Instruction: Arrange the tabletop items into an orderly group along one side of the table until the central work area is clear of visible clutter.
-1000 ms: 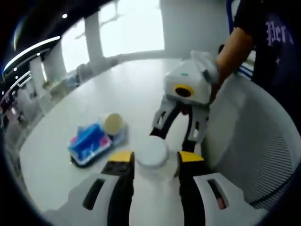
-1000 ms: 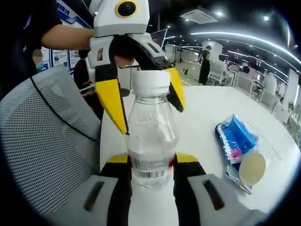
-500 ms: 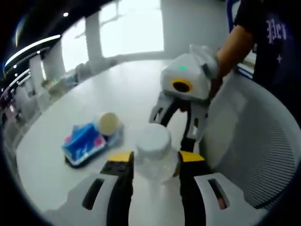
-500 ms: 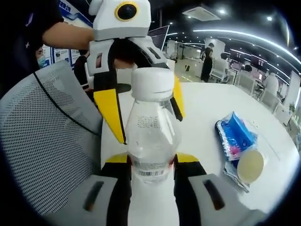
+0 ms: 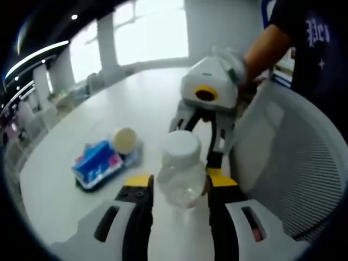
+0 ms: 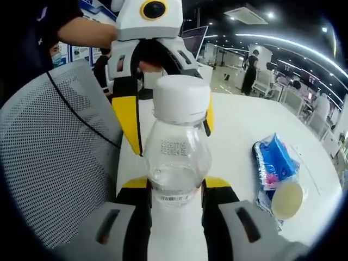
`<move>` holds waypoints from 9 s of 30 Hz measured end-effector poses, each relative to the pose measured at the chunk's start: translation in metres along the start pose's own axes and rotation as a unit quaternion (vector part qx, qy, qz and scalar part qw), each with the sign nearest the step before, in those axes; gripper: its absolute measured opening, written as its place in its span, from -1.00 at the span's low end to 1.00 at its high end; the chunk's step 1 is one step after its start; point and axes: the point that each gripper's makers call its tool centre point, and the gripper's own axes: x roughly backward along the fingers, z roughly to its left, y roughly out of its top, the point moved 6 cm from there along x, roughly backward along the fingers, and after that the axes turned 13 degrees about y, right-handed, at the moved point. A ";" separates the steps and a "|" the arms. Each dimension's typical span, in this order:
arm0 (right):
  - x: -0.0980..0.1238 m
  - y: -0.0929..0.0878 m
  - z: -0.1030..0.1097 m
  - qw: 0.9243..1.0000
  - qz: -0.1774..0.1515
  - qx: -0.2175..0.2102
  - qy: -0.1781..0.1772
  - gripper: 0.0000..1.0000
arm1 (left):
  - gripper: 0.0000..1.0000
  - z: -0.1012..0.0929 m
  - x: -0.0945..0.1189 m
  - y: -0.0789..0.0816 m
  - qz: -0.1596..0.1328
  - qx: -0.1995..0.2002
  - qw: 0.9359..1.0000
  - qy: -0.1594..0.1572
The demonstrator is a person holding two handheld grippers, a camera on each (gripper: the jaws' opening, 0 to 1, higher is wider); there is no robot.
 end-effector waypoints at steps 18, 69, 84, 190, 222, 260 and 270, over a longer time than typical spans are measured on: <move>0.003 0.004 -0.003 0.997 0.006 -0.066 -0.030 -0.04 | -0.22 0.004 0.002 -0.002 0.000 0.000 1.000 0.006; 0.111 -0.006 0.048 0.946 -0.035 -0.201 -0.250 1.00 | -0.14 -0.006 -0.038 -0.010 0.014 -0.005 1.000 -0.027; 0.127 -0.018 0.055 0.930 -0.058 -0.233 -0.278 1.00 | -0.19 -0.005 -0.038 -0.011 0.013 -0.012 0.999 -0.031; 0.129 -0.016 0.056 0.926 -0.056 -0.228 -0.296 1.00 | -0.16 0.134 0.028 -0.075 0.114 -0.012 0.993 -0.010; 0.131 -0.014 0.057 0.925 -0.069 -0.223 -0.300 1.00 | 0.14 0.122 0.052 -0.069 0.041 0.113 0.982 0.146; 0.133 -0.015 0.056 0.921 -0.075 -0.228 -0.307 1.00 | -0.11 0.125 0.033 -0.080 -0.021 0.218 0.931 0.292; 0.135 -0.013 0.055 0.921 -0.079 -0.221 -0.312 1.00 | -0.14 0.124 0.032 -0.080 -0.017 0.227 0.925 0.304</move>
